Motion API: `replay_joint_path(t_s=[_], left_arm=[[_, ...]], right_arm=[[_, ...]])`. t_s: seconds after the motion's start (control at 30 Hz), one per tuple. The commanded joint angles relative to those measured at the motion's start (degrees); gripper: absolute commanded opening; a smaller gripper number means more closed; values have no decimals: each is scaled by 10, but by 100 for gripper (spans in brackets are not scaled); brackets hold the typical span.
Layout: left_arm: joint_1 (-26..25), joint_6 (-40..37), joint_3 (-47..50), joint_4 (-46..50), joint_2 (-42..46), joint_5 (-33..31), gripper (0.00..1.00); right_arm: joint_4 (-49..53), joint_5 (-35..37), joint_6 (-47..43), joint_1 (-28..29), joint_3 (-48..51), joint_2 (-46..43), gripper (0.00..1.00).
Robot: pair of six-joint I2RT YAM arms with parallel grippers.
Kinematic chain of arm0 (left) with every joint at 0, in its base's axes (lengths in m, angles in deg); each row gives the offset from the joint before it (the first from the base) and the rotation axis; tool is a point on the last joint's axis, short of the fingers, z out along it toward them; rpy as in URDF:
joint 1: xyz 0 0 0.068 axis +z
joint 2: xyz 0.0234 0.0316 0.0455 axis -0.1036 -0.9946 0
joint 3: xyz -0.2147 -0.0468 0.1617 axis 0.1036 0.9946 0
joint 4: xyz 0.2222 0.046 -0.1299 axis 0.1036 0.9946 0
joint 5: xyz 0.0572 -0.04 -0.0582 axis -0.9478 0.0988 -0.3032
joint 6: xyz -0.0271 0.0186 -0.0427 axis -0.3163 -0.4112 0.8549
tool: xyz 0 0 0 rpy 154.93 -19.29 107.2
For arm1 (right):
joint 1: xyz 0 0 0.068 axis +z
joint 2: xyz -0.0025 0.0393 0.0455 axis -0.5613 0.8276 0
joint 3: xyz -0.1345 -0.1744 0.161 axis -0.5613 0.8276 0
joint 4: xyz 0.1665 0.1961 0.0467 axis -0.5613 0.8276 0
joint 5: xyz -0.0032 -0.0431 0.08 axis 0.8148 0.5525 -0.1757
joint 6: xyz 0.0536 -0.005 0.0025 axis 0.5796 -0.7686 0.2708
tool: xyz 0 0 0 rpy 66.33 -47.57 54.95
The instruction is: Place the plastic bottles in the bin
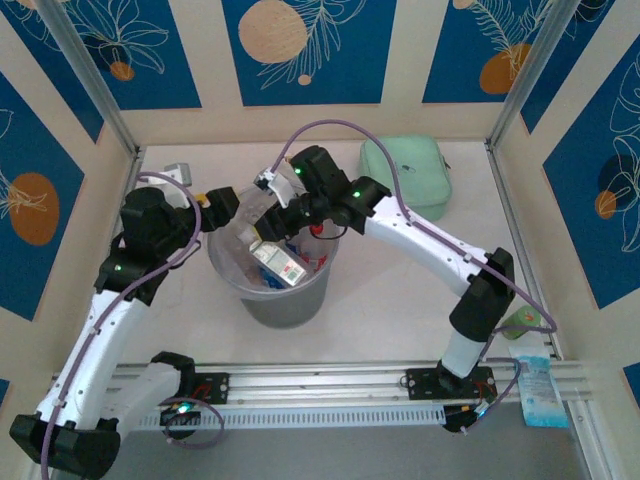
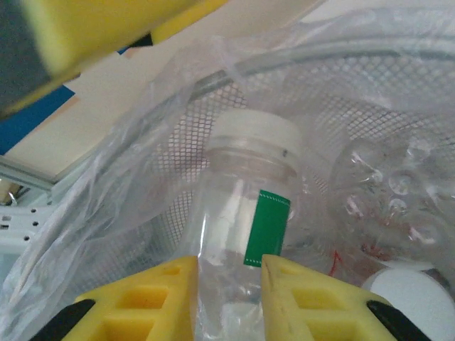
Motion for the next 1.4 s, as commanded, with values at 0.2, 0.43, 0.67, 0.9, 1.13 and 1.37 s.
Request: replay_joint_path(t_s=[0.2,0.43,0.67,0.9,1.13,1.37], left_arm=[[1,-3,21,5,11,-5,88],[1,-12,28,14,12,-6,90],[1,-13,31,28,5,10,91],[1,-3,46,20,-2,17,91],[1,16,54,14,-5,13,92],[1,21,56,-1,-12,20,92]], right_arm=[[43,-9,42,10,-17,-28,37],[62,111,-7,-13,-23,-93,42],[100,153,-42,-12,-13,-101,32],[81,89,-10,-4,17,-91,14],[24,19,49,48,74,-59,11],[-24,44,83,52,82,-61,11]])
